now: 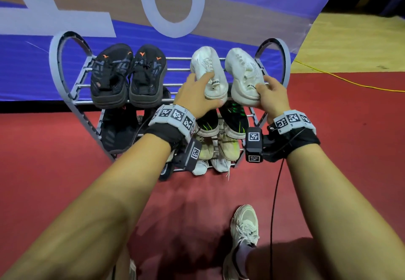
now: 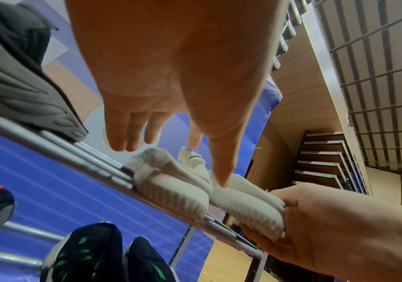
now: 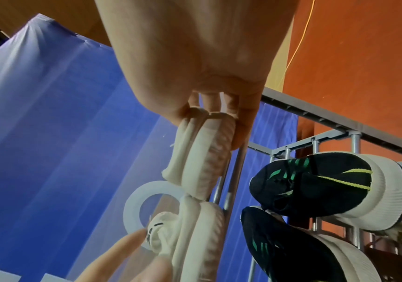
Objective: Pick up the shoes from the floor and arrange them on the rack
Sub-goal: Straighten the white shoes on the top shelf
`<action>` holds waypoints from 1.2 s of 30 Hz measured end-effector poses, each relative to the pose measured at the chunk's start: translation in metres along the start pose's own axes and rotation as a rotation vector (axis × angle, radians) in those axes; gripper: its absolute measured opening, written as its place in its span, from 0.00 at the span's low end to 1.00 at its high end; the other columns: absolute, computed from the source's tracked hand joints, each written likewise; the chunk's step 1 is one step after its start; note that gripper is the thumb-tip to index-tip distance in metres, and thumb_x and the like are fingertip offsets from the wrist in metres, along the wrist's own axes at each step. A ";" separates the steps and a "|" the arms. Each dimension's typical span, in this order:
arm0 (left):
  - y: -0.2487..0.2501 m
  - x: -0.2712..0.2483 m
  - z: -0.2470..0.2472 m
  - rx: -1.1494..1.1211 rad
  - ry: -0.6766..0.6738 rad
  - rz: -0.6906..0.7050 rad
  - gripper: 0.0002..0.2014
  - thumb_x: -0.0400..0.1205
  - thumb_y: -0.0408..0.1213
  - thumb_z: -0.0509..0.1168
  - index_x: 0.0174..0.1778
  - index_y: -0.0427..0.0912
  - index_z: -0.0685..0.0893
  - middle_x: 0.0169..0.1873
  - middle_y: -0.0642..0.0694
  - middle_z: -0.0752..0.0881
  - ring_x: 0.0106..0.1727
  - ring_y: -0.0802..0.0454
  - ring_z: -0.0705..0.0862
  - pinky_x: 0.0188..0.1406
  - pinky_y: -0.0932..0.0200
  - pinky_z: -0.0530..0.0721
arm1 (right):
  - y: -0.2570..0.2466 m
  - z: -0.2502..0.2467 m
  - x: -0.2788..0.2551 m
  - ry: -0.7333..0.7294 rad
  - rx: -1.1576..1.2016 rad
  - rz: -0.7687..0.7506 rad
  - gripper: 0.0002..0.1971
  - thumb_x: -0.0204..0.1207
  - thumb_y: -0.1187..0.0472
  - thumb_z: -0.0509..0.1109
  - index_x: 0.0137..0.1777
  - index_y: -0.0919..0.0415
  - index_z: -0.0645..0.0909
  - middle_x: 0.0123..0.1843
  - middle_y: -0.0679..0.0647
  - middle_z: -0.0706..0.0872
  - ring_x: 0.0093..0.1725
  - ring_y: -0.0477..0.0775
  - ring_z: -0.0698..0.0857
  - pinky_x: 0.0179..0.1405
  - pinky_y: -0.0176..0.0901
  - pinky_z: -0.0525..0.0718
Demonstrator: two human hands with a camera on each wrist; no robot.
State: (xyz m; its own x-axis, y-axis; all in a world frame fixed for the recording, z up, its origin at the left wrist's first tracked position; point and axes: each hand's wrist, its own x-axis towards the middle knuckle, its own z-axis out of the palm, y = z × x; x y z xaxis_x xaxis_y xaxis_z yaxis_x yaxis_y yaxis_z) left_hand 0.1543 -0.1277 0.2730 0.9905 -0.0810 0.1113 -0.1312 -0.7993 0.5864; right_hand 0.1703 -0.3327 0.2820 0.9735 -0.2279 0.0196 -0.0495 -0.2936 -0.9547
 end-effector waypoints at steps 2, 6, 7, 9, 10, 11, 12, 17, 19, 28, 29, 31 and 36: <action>-0.001 0.003 0.005 -0.012 -0.023 -0.016 0.43 0.71 0.58 0.74 0.81 0.56 0.64 0.69 0.40 0.73 0.68 0.37 0.76 0.67 0.42 0.77 | 0.009 0.001 0.005 -0.004 -0.121 -0.009 0.14 0.74 0.56 0.61 0.55 0.50 0.84 0.51 0.56 0.89 0.55 0.64 0.87 0.60 0.63 0.84; -0.003 0.008 0.013 -0.030 -0.019 -0.024 0.41 0.72 0.56 0.74 0.80 0.56 0.63 0.67 0.40 0.76 0.67 0.36 0.77 0.64 0.43 0.78 | 0.016 -0.006 0.012 -0.018 -0.389 -0.001 0.21 0.80 0.42 0.60 0.69 0.47 0.78 0.67 0.56 0.83 0.68 0.65 0.77 0.72 0.56 0.72; -0.004 0.009 0.014 -0.030 -0.018 -0.022 0.41 0.73 0.55 0.74 0.80 0.56 0.63 0.67 0.40 0.76 0.67 0.37 0.78 0.64 0.44 0.78 | 0.014 -0.006 0.011 -0.059 -0.389 -0.006 0.26 0.75 0.35 0.62 0.69 0.45 0.77 0.66 0.54 0.83 0.68 0.63 0.78 0.72 0.59 0.73; -0.005 0.011 0.016 -0.037 -0.018 -0.024 0.40 0.74 0.55 0.73 0.80 0.54 0.64 0.68 0.40 0.77 0.68 0.37 0.77 0.64 0.45 0.77 | 0.011 -0.006 0.008 -0.132 -0.419 -0.048 0.36 0.61 0.27 0.71 0.67 0.43 0.75 0.63 0.47 0.84 0.64 0.58 0.81 0.70 0.58 0.76; -0.006 0.011 0.017 -0.046 -0.012 -0.023 0.40 0.74 0.54 0.73 0.80 0.54 0.64 0.68 0.41 0.77 0.68 0.38 0.77 0.65 0.45 0.76 | 0.010 -0.006 0.005 -0.156 -0.458 -0.078 0.40 0.59 0.32 0.77 0.71 0.46 0.73 0.63 0.45 0.82 0.63 0.54 0.80 0.69 0.51 0.75; -0.007 0.012 0.018 -0.055 -0.005 -0.019 0.39 0.74 0.54 0.73 0.80 0.53 0.65 0.68 0.42 0.77 0.68 0.39 0.77 0.65 0.45 0.76 | 0.010 -0.007 0.004 -0.156 -0.497 -0.106 0.42 0.61 0.41 0.81 0.74 0.50 0.71 0.62 0.46 0.80 0.63 0.52 0.79 0.65 0.43 0.73; -0.007 0.012 0.018 -0.066 0.003 -0.013 0.39 0.74 0.53 0.73 0.80 0.52 0.66 0.68 0.43 0.78 0.68 0.39 0.78 0.65 0.45 0.77 | 0.012 -0.007 0.004 -0.134 -0.512 -0.128 0.42 0.62 0.50 0.83 0.76 0.55 0.70 0.64 0.50 0.80 0.63 0.52 0.80 0.59 0.40 0.73; -0.007 0.014 0.020 -0.098 0.047 0.019 0.35 0.75 0.52 0.73 0.78 0.50 0.69 0.67 0.46 0.77 0.66 0.40 0.78 0.63 0.46 0.77 | 0.016 0.000 0.006 0.010 -0.393 -0.160 0.39 0.65 0.57 0.81 0.77 0.57 0.71 0.68 0.52 0.81 0.64 0.52 0.81 0.56 0.35 0.73; -0.006 0.015 0.022 -0.091 0.046 0.006 0.34 0.75 0.55 0.71 0.77 0.51 0.69 0.66 0.46 0.78 0.65 0.40 0.79 0.64 0.42 0.78 | 0.020 0.003 0.008 0.025 -0.390 -0.164 0.38 0.65 0.56 0.81 0.76 0.57 0.71 0.69 0.53 0.80 0.65 0.52 0.80 0.60 0.37 0.75; -0.003 0.021 0.033 -0.052 0.030 -0.028 0.33 0.76 0.57 0.69 0.75 0.52 0.68 0.65 0.44 0.77 0.65 0.38 0.79 0.64 0.36 0.77 | 0.033 0.013 0.016 0.015 -0.587 -0.271 0.33 0.72 0.58 0.74 0.76 0.59 0.67 0.72 0.59 0.70 0.71 0.59 0.71 0.66 0.47 0.72; -0.003 0.021 0.032 -0.046 0.030 -0.028 0.33 0.76 0.57 0.69 0.75 0.52 0.68 0.65 0.44 0.77 0.64 0.38 0.79 0.64 0.36 0.77 | 0.033 0.014 0.016 0.008 -0.604 -0.279 0.33 0.73 0.58 0.73 0.77 0.59 0.66 0.74 0.59 0.68 0.73 0.60 0.70 0.68 0.49 0.72; -0.004 0.019 0.029 -0.026 0.032 -0.025 0.33 0.75 0.57 0.70 0.74 0.52 0.69 0.64 0.44 0.78 0.64 0.38 0.79 0.63 0.38 0.78 | 0.033 0.015 0.016 0.006 -0.641 -0.283 0.34 0.73 0.56 0.72 0.78 0.59 0.65 0.76 0.60 0.66 0.74 0.63 0.70 0.71 0.54 0.74; -0.006 0.009 0.018 0.098 0.026 0.010 0.38 0.74 0.56 0.71 0.79 0.51 0.66 0.66 0.44 0.77 0.68 0.39 0.76 0.63 0.38 0.78 | 0.027 0.011 0.003 -0.004 -0.776 -0.398 0.35 0.72 0.55 0.73 0.79 0.59 0.67 0.82 0.62 0.61 0.80 0.66 0.62 0.79 0.58 0.65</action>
State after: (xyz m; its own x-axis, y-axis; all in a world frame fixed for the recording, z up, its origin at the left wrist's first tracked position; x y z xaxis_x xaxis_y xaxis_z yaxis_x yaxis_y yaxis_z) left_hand 0.1645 -0.1341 0.2556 0.9875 -0.0752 0.1384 -0.1356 -0.8529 0.5041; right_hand 0.1748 -0.3310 0.2531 0.9516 0.0286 0.3060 0.1574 -0.9006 -0.4052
